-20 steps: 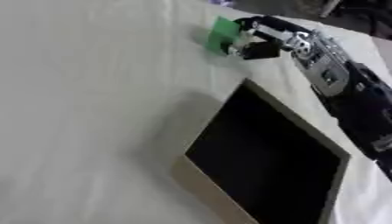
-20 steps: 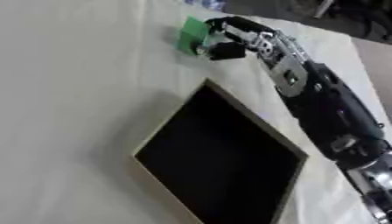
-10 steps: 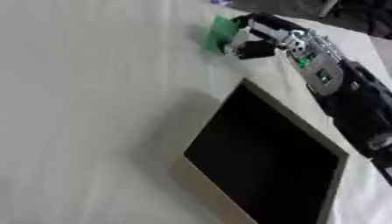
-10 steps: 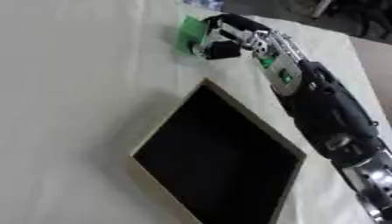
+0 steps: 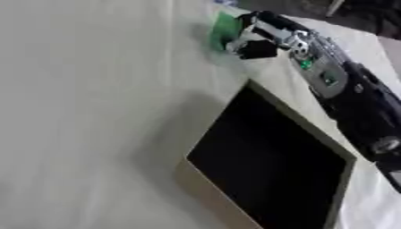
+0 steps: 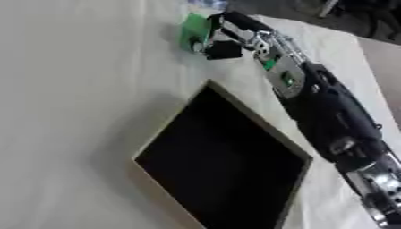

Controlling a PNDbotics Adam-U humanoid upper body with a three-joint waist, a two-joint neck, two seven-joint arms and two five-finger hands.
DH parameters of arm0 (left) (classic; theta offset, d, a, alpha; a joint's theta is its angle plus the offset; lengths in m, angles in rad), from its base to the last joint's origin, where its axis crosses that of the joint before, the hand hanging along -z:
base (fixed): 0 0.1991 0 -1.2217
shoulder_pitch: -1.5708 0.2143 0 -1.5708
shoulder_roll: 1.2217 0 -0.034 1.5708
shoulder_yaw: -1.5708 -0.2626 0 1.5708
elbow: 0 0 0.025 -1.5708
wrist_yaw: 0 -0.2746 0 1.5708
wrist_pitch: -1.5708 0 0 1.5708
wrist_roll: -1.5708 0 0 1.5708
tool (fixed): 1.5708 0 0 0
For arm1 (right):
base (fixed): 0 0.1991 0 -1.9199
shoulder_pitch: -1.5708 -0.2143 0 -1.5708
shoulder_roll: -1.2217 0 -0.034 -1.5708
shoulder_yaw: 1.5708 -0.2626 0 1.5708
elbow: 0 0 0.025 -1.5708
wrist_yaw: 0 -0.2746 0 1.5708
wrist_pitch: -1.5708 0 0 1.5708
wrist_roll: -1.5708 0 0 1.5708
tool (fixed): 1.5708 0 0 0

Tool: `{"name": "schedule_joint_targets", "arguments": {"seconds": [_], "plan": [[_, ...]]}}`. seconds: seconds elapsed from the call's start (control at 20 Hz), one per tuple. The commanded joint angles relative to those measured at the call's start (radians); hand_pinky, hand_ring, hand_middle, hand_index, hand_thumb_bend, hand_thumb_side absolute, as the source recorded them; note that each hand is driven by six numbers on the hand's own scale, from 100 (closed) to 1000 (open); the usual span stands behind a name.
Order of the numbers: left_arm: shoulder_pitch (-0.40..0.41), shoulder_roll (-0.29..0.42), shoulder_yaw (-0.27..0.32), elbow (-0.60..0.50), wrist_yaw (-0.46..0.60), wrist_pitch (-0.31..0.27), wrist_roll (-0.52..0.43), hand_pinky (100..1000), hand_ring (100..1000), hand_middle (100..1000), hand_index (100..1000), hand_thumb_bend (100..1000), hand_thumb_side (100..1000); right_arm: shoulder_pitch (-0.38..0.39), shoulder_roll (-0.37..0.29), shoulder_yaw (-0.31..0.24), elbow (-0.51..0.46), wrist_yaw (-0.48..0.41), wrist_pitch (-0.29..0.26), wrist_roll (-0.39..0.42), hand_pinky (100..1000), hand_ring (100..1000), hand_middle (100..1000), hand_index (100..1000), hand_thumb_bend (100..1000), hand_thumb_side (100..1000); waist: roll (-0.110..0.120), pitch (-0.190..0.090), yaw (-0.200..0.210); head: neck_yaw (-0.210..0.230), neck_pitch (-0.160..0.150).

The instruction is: Pick up objects on the table and place them in the box.

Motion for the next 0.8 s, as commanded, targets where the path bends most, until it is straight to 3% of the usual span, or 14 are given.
{"name": "schedule_joint_targets", "arguments": {"seconds": [0.05,0.25,0.35,0.4,0.5,0.55,0.7,0.8], "plan": [[-0.002,0.005,0.007,-0.019,0.002,0.003,-0.001,569,575,549,749,100,745,-0.006,-0.033,-0.006,-0.03,-0.035,0.006,-0.017,823,881,574,752,100,658,0.01,-0.021,-0.002,-0.003,-0.012],[-0.002,0.004,0.008,-0.019,0.002,0.004,-0.003,570,576,549,748,100,743,-0.002,-0.035,-0.005,-0.045,-0.086,0.016,-0.022,796,867,554,739,100,535,0.01,-0.026,-0.004,0.001,-0.009],[-0.001,0.003,0.009,-0.019,0.002,0.007,-0.005,570,576,548,746,100,743,-0.002,-0.037,-0.005,-0.051,-0.111,0.027,-0.027,771,851,527,719,100,390,0.01,-0.03,-0.005,0.001,-0.009],[0.0,0.003,0.009,-0.019,0.002,0.008,-0.005,570,576,548,746,100,743,-0.002,-0.038,-0.004,-0.054,-0.123,0.032,-0.03,765,847,524,718,100,383,0.01,-0.032,-0.004,0.001,-0.009],[0.0,0.003,0.011,-0.019,0.002,0.009,-0.005,571,576,549,745,100,742,-0.002,-0.041,-0.003,-0.062,-0.142,0.044,-0.034,754,838,508,705,100,271,0.01,-0.038,-0.004,0.001,-0.008],[0.0,0.004,0.011,-0.019,0.002,0.01,-0.005,571,576,549,745,100,742,-0.002,-0.042,-0.003,-0.065,-0.151,0.05,-0.035,754,838,508,705,100,271,0.01,-0.04,-0.003,0.001,-0.007],[0.002,0.004,0.012,-0.019,0.003,0.013,-0.005,571,576,549,743,100,741,-0.001,-0.047,-0.003,-0.075,-0.169,0.069,-0.044,735,822,490,691,100,158,0.01,-0.051,-0.003,0.001,-0.003],[0.002,0.005,0.013,-0.019,0.003,0.014,-0.005,571,577,549,742,100,740,0.001,-0.05,-0.003,-0.084,-0.182,0.078,-0.048,729,816,486,688,100,146,0.01,-0.059,-0.002,0.001,0.0]]}}
